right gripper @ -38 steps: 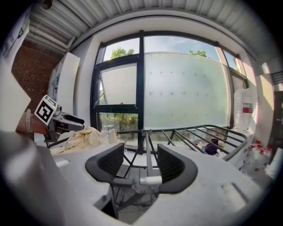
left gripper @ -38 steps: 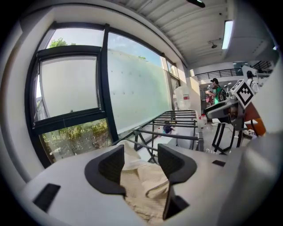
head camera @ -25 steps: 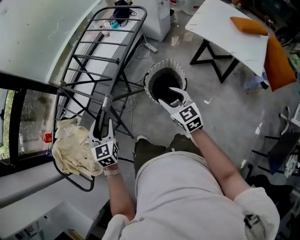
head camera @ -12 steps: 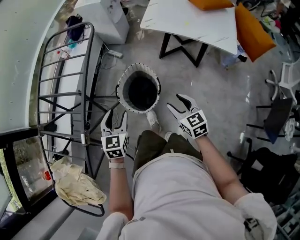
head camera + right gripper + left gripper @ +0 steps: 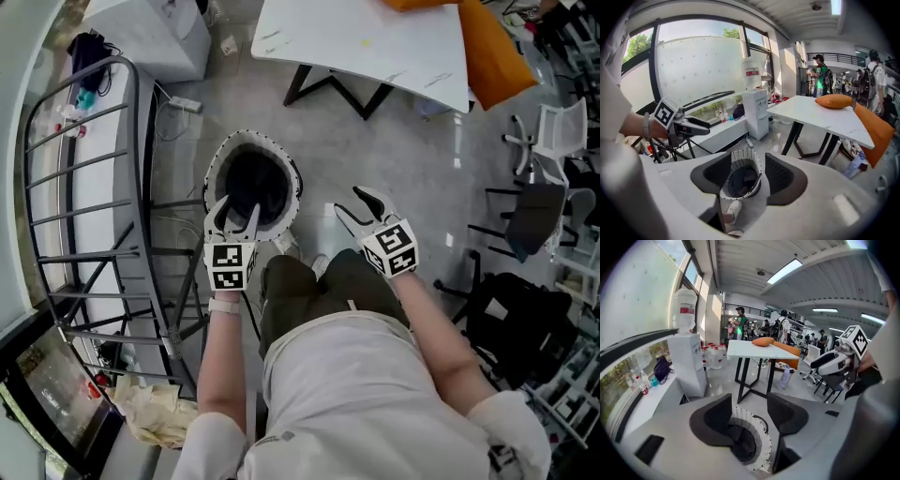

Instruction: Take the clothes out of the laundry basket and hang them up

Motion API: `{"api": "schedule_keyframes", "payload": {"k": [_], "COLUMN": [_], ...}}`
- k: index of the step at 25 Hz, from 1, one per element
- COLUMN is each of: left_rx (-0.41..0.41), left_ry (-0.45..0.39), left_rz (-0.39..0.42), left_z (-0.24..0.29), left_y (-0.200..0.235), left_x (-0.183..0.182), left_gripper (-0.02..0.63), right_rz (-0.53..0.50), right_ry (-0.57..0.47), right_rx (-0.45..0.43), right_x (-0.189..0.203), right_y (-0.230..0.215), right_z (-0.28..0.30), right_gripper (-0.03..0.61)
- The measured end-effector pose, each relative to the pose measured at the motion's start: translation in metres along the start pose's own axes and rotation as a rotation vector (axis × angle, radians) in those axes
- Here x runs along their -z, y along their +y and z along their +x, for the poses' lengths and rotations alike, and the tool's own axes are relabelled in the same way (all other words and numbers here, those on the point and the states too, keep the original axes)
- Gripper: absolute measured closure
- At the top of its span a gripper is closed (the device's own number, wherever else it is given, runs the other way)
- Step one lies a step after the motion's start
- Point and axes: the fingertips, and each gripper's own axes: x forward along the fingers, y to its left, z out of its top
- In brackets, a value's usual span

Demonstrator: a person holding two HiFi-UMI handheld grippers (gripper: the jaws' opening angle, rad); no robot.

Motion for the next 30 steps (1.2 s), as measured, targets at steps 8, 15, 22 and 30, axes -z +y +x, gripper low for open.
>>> {"api": "schedule_keyframes", "payload": {"k": [8, 15, 22, 30], "left_rx": [0.067, 0.002, -0.033, -0.089], "left_ry": [0.191, 0.354, 0.5, 0.58], "left_rz": [0.014, -0.044, -0.128, -0.19], "left_z": [0.101, 0.19, 0.277, 0.37], "left_y": [0.009, 0.03, 0.05, 0.06], "left_x": [0.059, 0.144, 0.251, 0.364], "left_gripper": [0.393, 0.393, 0.393, 0.393], "right_rz": [0.089, 0.115, 0.107, 0.052], "right_ry": [0.069, 0.159, 0.212, 0.272], "right_rx": [0.009, -0.056, -0.091, -0.121], "right_x": [0.024, 0.08, 0.132, 0.194], "right_y": [-0.034, -0.068, -0.111, -0.159], "right_z": [0.05, 0.107, 0.169, 0.229], "right_gripper": [0.357, 0.357, 0.357, 0.357]}}
